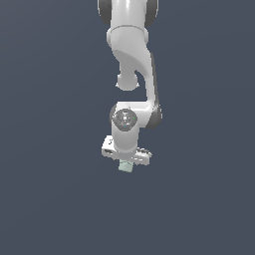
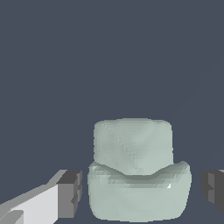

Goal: Pick up the object and move it to a goal position.

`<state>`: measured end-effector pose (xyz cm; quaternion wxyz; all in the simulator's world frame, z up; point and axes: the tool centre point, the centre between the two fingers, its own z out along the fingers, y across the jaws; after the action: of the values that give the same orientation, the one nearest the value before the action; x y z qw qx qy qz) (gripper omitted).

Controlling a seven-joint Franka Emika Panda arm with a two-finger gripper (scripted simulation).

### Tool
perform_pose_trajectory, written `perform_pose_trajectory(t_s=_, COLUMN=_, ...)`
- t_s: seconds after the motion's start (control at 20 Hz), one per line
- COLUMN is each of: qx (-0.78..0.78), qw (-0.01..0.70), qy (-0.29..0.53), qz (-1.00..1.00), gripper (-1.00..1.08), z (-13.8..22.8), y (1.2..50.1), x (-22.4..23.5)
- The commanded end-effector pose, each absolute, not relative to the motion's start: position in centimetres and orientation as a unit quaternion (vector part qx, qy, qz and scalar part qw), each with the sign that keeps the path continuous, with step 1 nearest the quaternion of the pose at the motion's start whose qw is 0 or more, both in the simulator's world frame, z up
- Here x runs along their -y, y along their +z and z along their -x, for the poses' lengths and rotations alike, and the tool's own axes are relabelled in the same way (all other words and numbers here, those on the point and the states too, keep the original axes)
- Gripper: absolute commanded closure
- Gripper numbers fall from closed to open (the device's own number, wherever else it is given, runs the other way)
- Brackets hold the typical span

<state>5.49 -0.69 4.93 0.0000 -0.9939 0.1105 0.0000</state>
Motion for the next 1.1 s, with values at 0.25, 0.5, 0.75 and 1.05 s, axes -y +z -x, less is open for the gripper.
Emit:
perform_pose_trajectory(t_s=0.25, qx=-0.111, qw=0.0, qy=0.0, qz=0.994, gripper=-0.92, z=-5.58, y=2.99, x=0.69)
perform_pose_trajectory(t_s=0.5, qx=-0.111, qw=0.0, qy=0.0, qz=0.994, gripper=1.08, z=-5.6, y=3.0, x=0.69)
perform_pose_trajectory(t_s=0.75, qx=-0.111, qw=0.0, qy=0.0, qz=0.994, gripper=1.08, z=-5.6, y=3.0, x=0.69)
perform_pose_trajectory(t_s=1.05, qx=-0.111, qw=0.0, qy=0.0, qz=0.994, gripper=1.08, z=-5.5, y=3.39, x=0.87)
